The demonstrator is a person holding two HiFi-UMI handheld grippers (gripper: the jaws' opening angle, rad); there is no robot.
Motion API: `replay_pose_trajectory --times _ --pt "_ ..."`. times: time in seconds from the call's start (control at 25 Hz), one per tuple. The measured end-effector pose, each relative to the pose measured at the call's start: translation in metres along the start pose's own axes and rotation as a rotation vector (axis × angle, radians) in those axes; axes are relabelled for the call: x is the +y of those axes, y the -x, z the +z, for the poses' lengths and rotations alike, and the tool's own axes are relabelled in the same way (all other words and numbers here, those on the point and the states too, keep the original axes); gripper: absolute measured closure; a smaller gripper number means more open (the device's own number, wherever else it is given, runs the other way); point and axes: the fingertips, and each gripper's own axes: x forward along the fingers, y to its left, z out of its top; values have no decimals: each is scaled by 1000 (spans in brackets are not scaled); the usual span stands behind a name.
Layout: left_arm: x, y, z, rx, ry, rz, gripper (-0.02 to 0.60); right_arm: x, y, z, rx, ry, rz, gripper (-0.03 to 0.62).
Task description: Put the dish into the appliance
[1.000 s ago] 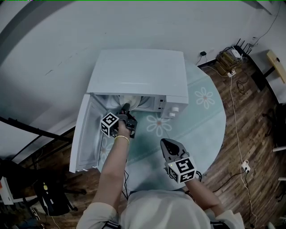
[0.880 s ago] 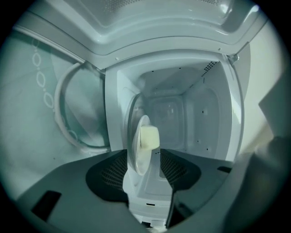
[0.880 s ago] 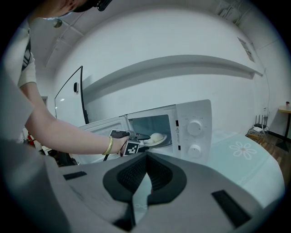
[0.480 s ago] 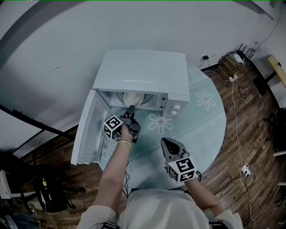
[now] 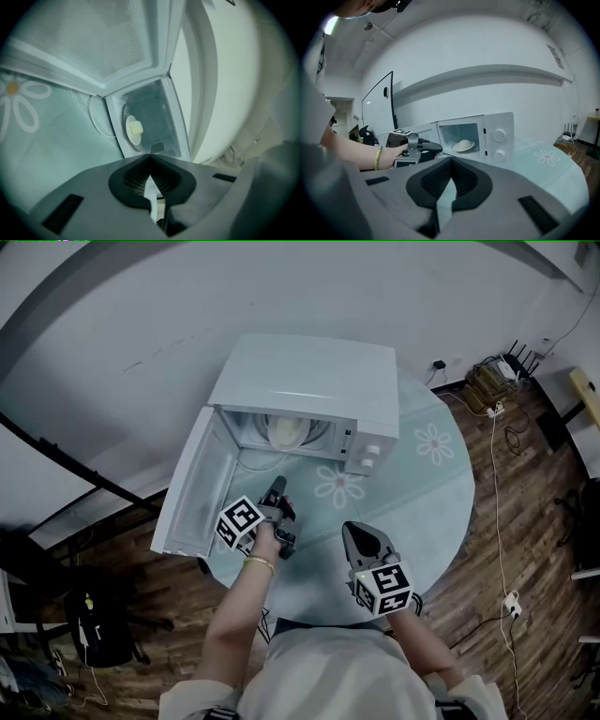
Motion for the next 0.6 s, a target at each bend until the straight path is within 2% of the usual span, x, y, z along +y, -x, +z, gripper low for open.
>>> replay_pose_trajectory --times 0.2,0.4,0.6 --pt "-18 43 -35 66 -182 -16 572 7 15 -5 -5 3 12 589" --pt "-18 82 -68 130 -341 31 572 10 30 -9 -12 -12 12 589" --pt "-28 110 -89 158 -551 76 572 9 40 -15 4 -37 24 589"
